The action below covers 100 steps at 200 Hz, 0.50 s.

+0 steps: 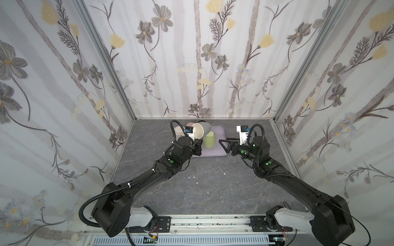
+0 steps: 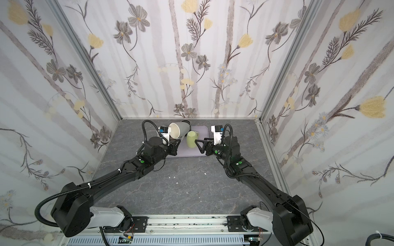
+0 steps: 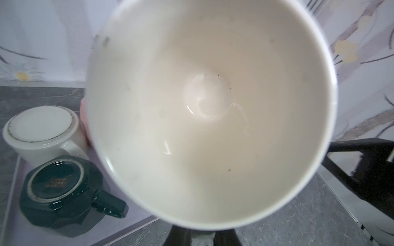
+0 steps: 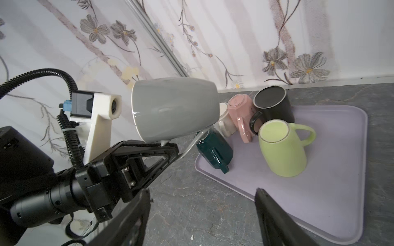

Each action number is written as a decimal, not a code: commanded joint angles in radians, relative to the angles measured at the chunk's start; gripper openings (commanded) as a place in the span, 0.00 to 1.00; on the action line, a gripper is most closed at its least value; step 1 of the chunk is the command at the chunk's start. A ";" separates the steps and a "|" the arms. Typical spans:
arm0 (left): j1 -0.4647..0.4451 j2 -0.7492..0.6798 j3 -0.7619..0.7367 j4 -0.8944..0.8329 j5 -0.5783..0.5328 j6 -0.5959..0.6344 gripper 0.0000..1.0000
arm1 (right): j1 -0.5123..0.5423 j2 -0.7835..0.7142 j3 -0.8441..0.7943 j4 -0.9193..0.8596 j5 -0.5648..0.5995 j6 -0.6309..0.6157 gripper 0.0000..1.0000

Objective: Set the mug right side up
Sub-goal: 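Carry the grey mug toward the tray with the left gripper while the right arm withdraws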

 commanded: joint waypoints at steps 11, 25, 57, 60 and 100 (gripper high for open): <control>0.051 -0.034 0.030 -0.122 -0.102 -0.067 0.00 | 0.000 -0.051 -0.040 -0.098 0.258 -0.035 0.84; 0.081 -0.046 0.043 -0.186 -0.109 -0.076 0.00 | -0.001 -0.071 -0.050 -0.147 0.354 -0.030 0.85; 0.139 -0.089 0.051 -0.288 -0.146 -0.079 0.00 | -0.018 -0.132 -0.109 -0.162 0.447 -0.006 0.97; 0.145 -0.093 0.053 -0.300 -0.152 -0.077 0.00 | -0.022 -0.138 -0.116 -0.161 0.446 -0.003 0.99; 0.244 -0.116 0.070 -0.424 -0.165 -0.083 0.00 | -0.078 -0.213 -0.178 -0.174 0.434 -0.008 1.00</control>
